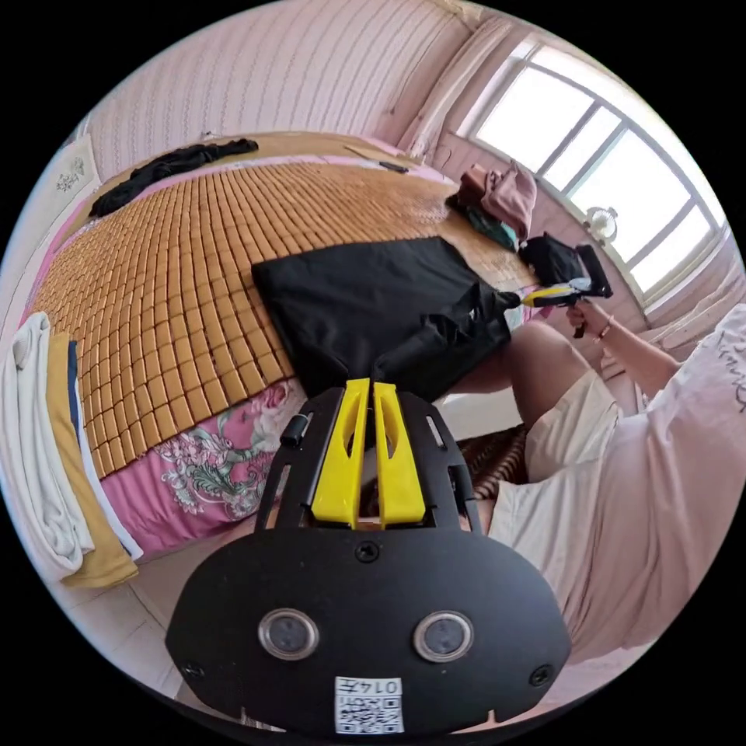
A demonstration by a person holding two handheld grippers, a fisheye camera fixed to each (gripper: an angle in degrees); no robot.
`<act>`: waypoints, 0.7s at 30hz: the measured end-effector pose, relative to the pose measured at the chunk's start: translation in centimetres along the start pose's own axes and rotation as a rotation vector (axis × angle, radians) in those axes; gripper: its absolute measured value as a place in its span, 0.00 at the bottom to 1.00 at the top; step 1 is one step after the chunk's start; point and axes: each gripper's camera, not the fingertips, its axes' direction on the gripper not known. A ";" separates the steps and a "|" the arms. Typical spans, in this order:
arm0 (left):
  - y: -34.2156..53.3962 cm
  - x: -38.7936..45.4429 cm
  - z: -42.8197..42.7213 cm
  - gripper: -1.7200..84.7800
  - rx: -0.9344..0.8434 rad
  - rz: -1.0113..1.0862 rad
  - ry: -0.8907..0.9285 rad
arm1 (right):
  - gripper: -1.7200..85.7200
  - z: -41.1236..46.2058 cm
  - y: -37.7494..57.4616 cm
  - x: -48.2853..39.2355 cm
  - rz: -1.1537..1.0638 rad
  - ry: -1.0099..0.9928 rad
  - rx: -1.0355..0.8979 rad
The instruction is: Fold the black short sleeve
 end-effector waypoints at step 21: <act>-7.3 8.5 5.8 0.05 -0.154 0.273 0.112 | 0.04 5.2 -6.9 -9.6 -0.376 -0.095 -0.168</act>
